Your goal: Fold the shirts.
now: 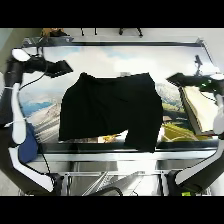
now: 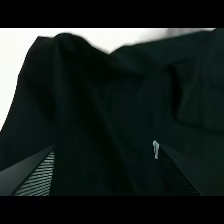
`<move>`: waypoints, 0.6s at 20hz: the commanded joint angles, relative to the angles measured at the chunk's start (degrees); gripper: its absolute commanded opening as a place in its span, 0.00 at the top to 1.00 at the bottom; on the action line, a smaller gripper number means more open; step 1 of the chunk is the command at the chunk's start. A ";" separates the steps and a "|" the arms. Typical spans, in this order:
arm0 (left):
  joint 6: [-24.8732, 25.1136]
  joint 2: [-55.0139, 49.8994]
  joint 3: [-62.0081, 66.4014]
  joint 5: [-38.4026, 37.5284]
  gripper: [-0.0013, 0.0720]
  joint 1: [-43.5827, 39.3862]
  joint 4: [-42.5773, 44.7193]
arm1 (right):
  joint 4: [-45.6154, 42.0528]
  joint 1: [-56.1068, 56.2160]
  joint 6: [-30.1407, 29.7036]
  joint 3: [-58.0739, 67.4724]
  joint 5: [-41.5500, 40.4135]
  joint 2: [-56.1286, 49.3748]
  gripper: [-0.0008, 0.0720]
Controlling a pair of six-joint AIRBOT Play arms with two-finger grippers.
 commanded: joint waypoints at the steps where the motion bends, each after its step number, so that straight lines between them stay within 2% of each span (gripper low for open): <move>1: -0.55 7.76 -12.52 -8.72 0.05 6.12 0.44 | -10.91 -7.50 4.59 -7.98 10.71 4.35 0.49; 3: 1.07 12.50 -23.17 -9.20 0.05 8.96 0.44 | -12.52 -9.88 3.72 -18.21 10.73 6.99 0.49; 6: 3.30 18.95 -38.12 -7.72 0.08 12.66 0.44 | -12.55 -10.12 1.29 -29.49 5.95 7.87 0.49; 12: 7.19 25.59 -55.80 -2.99 0.07 18.91 0.46 | -12.13 -1.55 -0.83 -33.46 -1.73 7.87 0.49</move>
